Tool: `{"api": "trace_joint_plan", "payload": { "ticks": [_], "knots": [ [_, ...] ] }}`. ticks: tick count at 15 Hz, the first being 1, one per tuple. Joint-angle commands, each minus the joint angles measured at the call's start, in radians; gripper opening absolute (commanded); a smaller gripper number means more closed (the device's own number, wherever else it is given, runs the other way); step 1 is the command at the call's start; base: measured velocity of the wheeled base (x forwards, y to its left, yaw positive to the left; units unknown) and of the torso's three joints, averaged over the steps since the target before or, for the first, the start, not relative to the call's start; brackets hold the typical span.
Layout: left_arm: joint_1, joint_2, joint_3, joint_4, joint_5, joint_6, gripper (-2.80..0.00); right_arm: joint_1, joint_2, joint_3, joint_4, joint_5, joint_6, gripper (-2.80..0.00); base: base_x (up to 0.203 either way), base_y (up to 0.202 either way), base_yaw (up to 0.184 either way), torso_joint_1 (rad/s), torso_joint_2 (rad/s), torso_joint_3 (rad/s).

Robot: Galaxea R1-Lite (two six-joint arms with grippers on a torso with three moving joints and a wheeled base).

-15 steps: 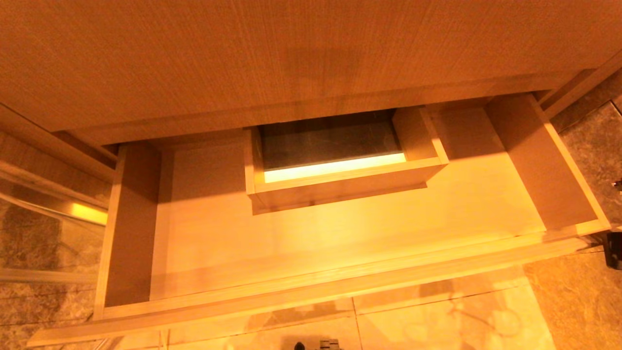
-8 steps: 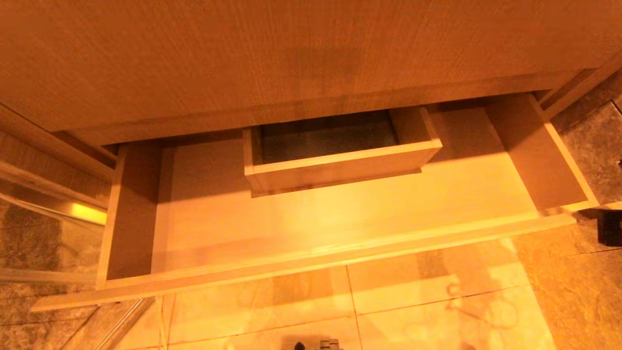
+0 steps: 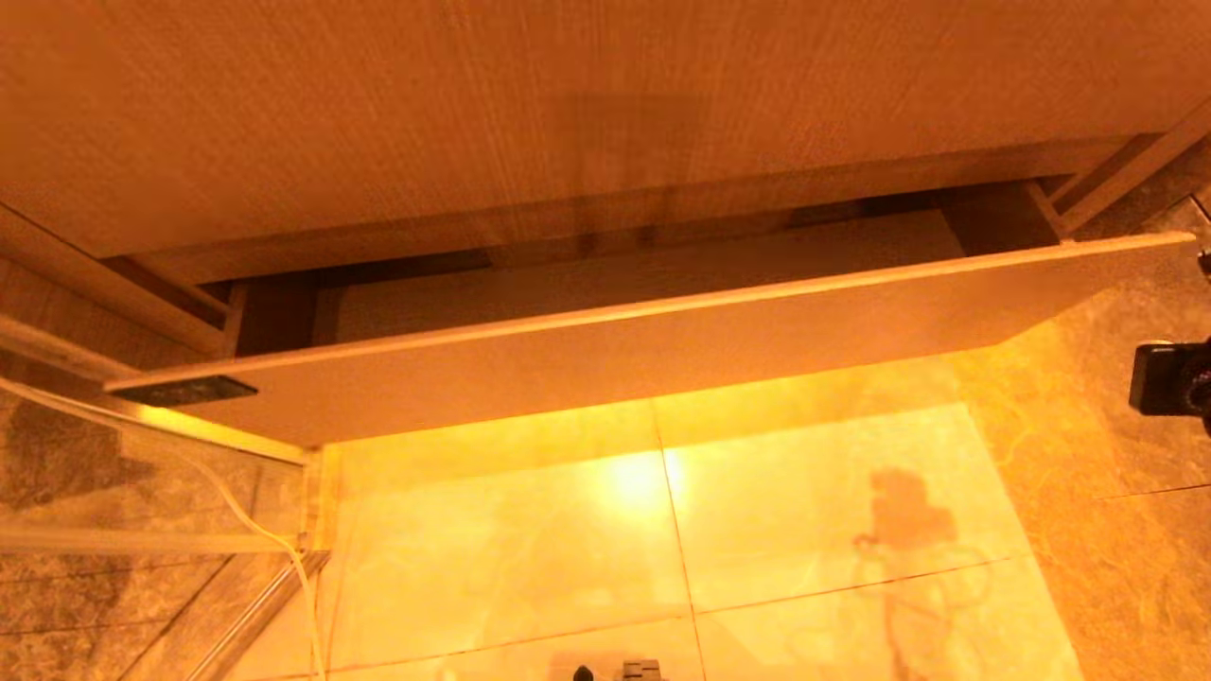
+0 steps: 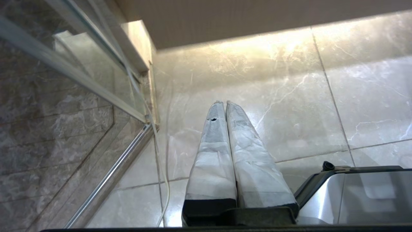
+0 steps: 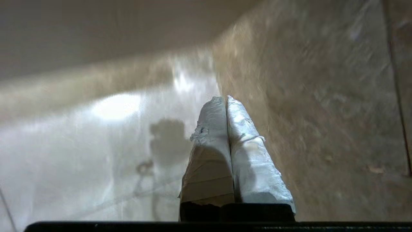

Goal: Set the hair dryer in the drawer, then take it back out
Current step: Close the drawer

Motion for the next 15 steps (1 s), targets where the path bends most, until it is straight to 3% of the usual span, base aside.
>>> {"api": "trace_joint_plan", "payload": {
  "ticks": [1,3,9,15],
  "knots": [
    [0.0,0.0,0.002,0.0,0.0,0.0,-2.8,-0.019,-0.055,0.02,0.112,-0.001,-0.038,-2.8,0.0,0.0,0.0,0.0,0.0,0.0],
    [0.0,0.0,0.002,0.0,0.0,0.0,-2.8,-0.038,-0.078,0.044,0.174,0.001,-0.074,-2.8,0.0,0.0,0.0,0.0,0.0,0.0],
    [0.0,0.0,0.002,0.0,0.0,0.0,-2.8,-0.038,-0.06,0.092,0.159,0.003,-0.173,-2.8,0.0,0.0,0.0,0.0,0.0,0.0],
    [0.0,0.0,0.002,0.0,0.0,0.0,-2.8,-0.032,0.009,0.088,0.121,0.01,-0.181,-2.8,0.0,0.0,0.0,0.0,0.0,0.0]
  ]
}}
